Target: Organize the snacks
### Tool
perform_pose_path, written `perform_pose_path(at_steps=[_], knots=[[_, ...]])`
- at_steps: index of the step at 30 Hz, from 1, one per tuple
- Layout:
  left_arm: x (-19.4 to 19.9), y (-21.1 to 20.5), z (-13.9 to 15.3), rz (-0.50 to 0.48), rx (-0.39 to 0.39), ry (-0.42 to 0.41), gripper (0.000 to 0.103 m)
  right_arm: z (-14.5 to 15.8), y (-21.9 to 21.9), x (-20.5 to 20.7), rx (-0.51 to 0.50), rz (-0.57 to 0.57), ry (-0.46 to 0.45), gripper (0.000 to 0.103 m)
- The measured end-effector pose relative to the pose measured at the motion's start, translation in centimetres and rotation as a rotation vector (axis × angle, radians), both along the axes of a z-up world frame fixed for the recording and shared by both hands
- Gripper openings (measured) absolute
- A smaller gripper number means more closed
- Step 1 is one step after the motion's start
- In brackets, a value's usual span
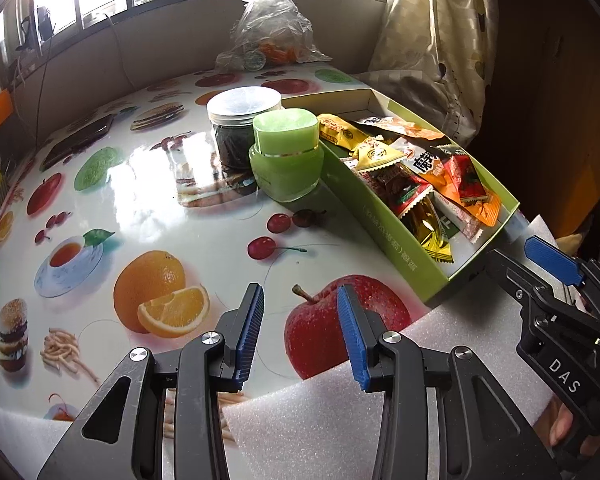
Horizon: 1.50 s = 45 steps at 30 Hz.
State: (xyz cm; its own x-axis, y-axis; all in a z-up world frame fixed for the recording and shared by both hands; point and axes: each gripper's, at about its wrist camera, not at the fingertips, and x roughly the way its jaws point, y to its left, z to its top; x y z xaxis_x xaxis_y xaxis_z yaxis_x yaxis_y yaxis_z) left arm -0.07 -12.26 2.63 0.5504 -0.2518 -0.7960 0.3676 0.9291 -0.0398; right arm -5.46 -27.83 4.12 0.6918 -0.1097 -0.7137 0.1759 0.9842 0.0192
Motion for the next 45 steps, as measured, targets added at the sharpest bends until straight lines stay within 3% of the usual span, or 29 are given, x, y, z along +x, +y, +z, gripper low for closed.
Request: perform_pose_path(at_steps=[10,17,22,45], knots=[[-0.8,-0.3,-2.1,-0.008,0.013,0.048,0.04,-2.7,0.9,-0.5,-0.051,-0.03,0.092,0.055],[-0.7,-0.1,-2.1,0.002,-0.007,0.045,0.04,-3.0,0.6,-0.6,-0.037,-0.049,0.098,0.058],[-1.1,-0.8,-2.2,-0.002,0.049,0.022,0.04,-3.0,0.5,-0.5,-0.032,-0.058,0.096,0.058],[-1.1,-0.5,-2.2,0.001,0.031,0.027,0.04,-3.1,0.4,-0.5,-0.026,-0.06,0.094,0.058]])
